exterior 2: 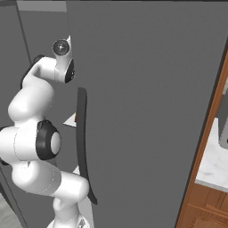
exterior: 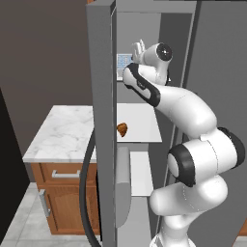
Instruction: Open the freezer door, pick up the ice cube tray from the freezer, and place it on the dining counter.
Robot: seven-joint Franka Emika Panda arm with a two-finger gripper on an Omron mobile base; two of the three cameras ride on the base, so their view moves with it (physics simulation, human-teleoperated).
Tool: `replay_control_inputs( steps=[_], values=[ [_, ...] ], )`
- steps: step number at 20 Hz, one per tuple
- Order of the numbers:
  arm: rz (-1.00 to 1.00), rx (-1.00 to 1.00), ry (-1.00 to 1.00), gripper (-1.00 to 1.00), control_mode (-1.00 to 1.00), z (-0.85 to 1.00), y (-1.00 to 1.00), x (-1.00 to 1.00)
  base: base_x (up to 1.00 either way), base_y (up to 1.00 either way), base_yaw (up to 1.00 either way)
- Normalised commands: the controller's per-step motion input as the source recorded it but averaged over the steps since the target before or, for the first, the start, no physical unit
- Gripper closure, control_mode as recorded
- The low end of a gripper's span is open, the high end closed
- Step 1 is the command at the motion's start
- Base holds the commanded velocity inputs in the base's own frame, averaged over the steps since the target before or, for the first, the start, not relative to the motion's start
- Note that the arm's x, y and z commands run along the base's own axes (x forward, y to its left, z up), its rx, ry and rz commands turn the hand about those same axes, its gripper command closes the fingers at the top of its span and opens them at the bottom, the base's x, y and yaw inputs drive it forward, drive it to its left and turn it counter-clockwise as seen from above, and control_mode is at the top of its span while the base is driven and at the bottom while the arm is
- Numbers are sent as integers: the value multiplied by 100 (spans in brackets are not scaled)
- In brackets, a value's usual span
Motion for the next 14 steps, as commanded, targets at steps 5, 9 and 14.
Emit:
replay_control_inputs(
  steps=[5, 9, 14],
  values=[
    [0, 0, 0, 100, -100, 0, 0, 0, 0, 0, 0],
    [0, 0, 0, 100, -100, 0, 0, 0, 0, 0, 0],
    [0, 0, 0, 100, -100, 0, 0, 0, 0, 0, 0]
  ],
)
